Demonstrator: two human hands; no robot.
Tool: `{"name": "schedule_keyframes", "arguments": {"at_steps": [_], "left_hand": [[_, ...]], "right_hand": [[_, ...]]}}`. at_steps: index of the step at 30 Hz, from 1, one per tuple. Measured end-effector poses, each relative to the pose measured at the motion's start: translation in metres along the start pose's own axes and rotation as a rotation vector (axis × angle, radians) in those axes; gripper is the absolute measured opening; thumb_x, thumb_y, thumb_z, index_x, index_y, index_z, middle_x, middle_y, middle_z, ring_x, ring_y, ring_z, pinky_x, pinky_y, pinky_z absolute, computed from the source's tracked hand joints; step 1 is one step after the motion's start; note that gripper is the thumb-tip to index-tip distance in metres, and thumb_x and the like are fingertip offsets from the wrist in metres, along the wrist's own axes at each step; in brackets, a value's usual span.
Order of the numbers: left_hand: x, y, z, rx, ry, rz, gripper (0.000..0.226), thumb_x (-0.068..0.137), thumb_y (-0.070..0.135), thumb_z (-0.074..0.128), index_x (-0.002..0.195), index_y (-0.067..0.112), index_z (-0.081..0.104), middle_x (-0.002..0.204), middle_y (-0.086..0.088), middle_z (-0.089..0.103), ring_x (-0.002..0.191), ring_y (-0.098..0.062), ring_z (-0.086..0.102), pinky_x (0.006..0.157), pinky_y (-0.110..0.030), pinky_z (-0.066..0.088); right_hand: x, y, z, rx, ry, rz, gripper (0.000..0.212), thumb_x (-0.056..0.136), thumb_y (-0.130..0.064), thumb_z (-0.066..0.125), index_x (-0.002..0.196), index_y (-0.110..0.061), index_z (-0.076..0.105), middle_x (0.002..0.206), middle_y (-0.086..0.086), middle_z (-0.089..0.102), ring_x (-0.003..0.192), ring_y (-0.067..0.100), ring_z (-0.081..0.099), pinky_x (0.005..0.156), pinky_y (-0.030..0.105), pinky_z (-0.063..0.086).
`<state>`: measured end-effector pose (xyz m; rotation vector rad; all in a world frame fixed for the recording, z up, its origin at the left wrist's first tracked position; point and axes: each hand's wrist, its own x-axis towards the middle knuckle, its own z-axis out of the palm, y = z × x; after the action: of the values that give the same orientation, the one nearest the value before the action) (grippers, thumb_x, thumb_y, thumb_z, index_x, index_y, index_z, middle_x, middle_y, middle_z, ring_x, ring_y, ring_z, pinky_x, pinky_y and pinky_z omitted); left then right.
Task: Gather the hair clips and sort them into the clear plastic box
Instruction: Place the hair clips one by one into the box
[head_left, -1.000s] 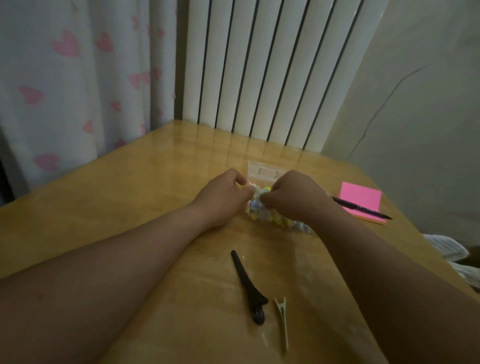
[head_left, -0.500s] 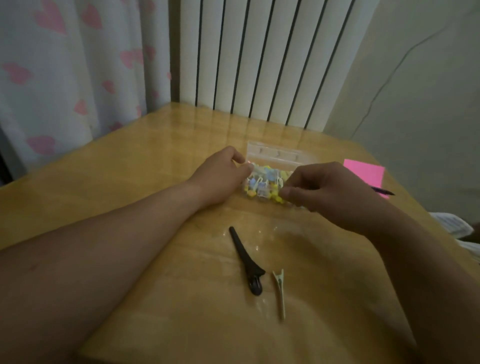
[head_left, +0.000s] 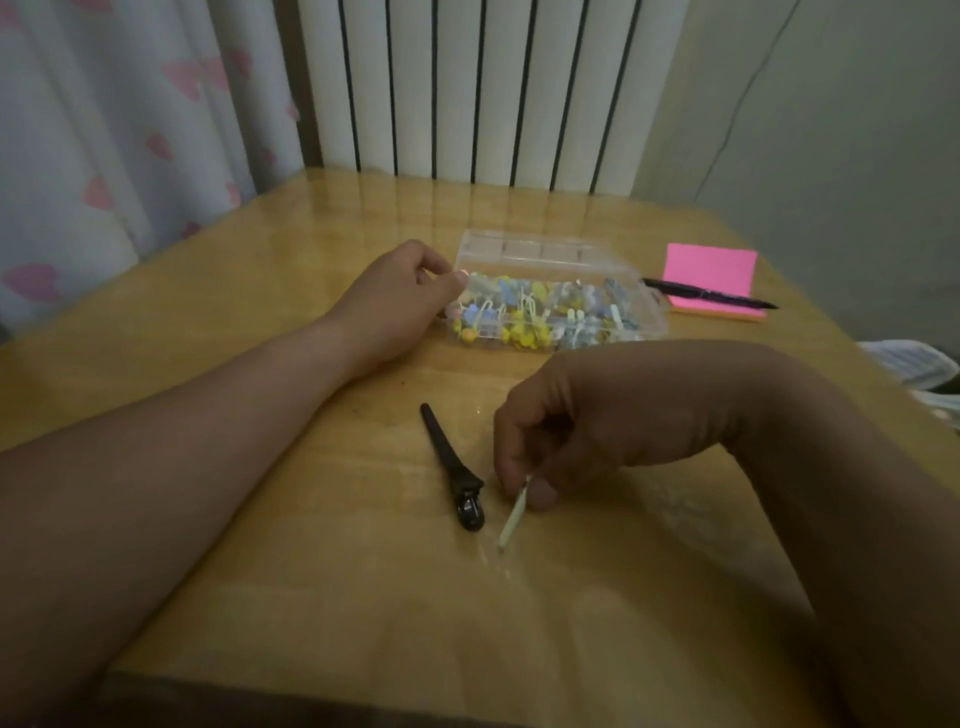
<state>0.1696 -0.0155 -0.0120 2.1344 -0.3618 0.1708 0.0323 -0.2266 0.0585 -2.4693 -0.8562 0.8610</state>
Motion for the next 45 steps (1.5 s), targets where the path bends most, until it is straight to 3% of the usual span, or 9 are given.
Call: {"name": "schedule_keyframes", "arguments": {"at_steps": [3,11,14,21,28,34,40,43,45], "left_hand": [[0.001,0.000,-0.002,-0.008,0.000,0.003,0.036,0.101,0.053,0.063,0.122,0.024,0.065,0.099,-0.001,0.068,0.091,-0.017,0.067,0.074,-0.035,0.049],[0.003,-0.003,0.001,-0.043,0.006,-0.014,0.031,0.102,0.055,0.062,0.115,0.028,0.063,0.085,0.002,0.066,0.076,-0.015,0.064,0.062,-0.033,0.042],[0.003,-0.002,0.001,-0.037,0.000,-0.015,0.033,0.102,0.055,0.060,0.119,0.027,0.063,0.086,0.003,0.067,0.078,-0.015,0.065,0.064,-0.034,0.045],[0.001,-0.001,0.000,-0.041,-0.015,-0.026,0.037,0.102,0.057,0.059,0.124,0.028,0.062,0.093,0.004,0.070,0.083,-0.014,0.067,0.066,-0.034,0.047],[-0.001,0.003,-0.002,-0.106,-0.021,-0.037,0.030,0.105,0.052,0.055,0.118,0.026,0.062,0.094,0.004,0.071,0.088,-0.015,0.069,0.077,-0.038,0.056],[-0.004,0.008,-0.005,-0.181,-0.003,-0.086,0.024,0.107,0.046,0.051,0.111,0.025,0.062,0.095,0.002,0.074,0.083,-0.016,0.067,0.076,-0.038,0.053],[-0.003,0.011,-0.005,-0.230,0.016,-0.109,0.019,0.106,0.043,0.053,0.108,0.027,0.062,0.096,0.001,0.075,0.081,-0.015,0.065,0.081,-0.040,0.055],[-0.002,0.011,-0.003,-0.215,0.016,-0.098,0.020,0.107,0.042,0.053,0.110,0.025,0.064,0.095,0.000,0.075,0.082,-0.015,0.067,0.082,-0.040,0.055],[-0.003,0.011,-0.002,-0.190,0.023,-0.093,0.020,0.107,0.041,0.055,0.112,0.024,0.064,0.094,0.000,0.075,0.084,-0.016,0.068,0.083,-0.040,0.055]], "right_hand": [[-0.008,0.009,-0.008,-0.032,0.131,0.051,0.009,0.095,-0.027,0.076,0.101,-0.034,0.075,0.095,0.000,0.072,0.087,0.020,0.065,0.083,0.040,0.055],[0.009,0.020,-0.030,0.342,0.908,0.184,0.014,0.096,-0.031,0.074,0.087,-0.020,0.078,0.074,-0.006,0.074,0.059,-0.002,0.062,0.061,0.025,0.049],[0.028,0.017,-0.053,0.309,1.016,0.336,0.021,0.095,-0.031,0.075,0.084,-0.014,0.079,0.072,-0.002,0.074,0.051,0.001,0.058,0.043,0.017,0.042],[0.083,0.012,-0.073,0.155,0.888,0.526,0.027,0.084,-0.028,0.078,0.085,-0.001,0.080,0.077,0.016,0.076,0.059,0.022,0.058,0.059,0.033,0.050],[0.099,0.015,-0.066,0.013,0.852,0.595,0.035,0.089,-0.045,0.076,0.084,-0.011,0.081,0.078,0.007,0.077,0.073,0.023,0.074,0.077,0.042,0.064],[0.058,-0.009,-0.037,0.051,0.969,0.338,0.032,0.100,-0.047,0.065,0.086,-0.021,0.076,0.075,-0.001,0.073,0.066,0.014,0.068,0.058,0.029,0.050],[0.033,-0.037,-0.008,-0.079,0.327,0.363,0.050,0.088,-0.073,0.060,0.087,-0.025,0.075,0.078,-0.004,0.077,0.069,0.007,0.073,0.068,0.028,0.060],[0.037,-0.050,0.002,-0.192,0.197,0.397,0.062,0.079,-0.082,0.064,0.088,-0.022,0.077,0.083,-0.001,0.077,0.078,0.014,0.075,0.079,0.042,0.064],[0.042,-0.056,0.008,-0.256,0.201,0.373,0.054,0.083,-0.071,0.070,0.088,-0.018,0.078,0.085,0.003,0.077,0.082,0.021,0.074,0.077,0.046,0.063]]}}
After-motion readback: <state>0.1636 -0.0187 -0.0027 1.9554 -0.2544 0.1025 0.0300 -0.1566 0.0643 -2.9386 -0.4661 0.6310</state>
